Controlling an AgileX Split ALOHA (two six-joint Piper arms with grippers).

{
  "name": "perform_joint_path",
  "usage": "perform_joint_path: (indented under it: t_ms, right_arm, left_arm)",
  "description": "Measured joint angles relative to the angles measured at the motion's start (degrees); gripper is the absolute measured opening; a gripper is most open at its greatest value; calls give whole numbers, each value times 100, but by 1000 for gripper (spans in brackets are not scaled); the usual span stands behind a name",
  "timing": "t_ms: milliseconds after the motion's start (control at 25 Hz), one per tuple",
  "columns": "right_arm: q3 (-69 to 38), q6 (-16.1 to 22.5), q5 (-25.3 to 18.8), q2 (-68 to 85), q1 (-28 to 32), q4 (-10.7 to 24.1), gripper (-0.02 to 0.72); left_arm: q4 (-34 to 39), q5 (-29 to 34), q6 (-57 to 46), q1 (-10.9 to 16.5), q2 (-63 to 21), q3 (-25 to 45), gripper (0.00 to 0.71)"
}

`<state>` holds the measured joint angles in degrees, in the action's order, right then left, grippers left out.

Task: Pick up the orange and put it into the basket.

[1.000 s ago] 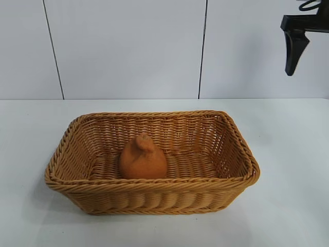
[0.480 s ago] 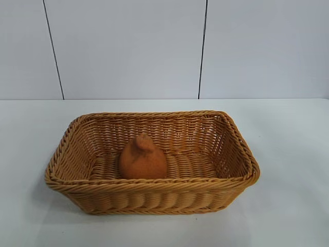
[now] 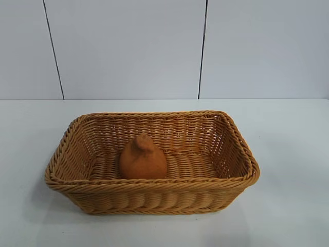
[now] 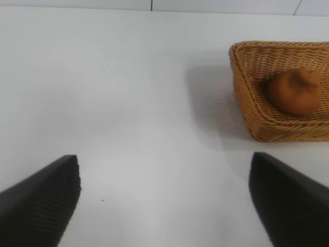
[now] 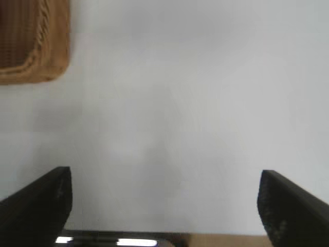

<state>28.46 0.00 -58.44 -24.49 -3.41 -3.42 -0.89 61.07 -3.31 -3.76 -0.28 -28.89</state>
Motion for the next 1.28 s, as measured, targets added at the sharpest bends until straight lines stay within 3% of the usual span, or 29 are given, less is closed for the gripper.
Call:
perform_joint_path:
  t_ms: [280,680,1280]
  right_arm:
    - [-6,0,0,1565,0,-16,675]
    - [-35,0,0,2419,0,-33,675]
    - [-35,-30,-7,2487,0,93,675]
  left_arm:
    - [0,-5,0,0,0,0,636]
    - [0,-5,0,0,0,0,636]
    - [0,-5,0,0,0,0,636]
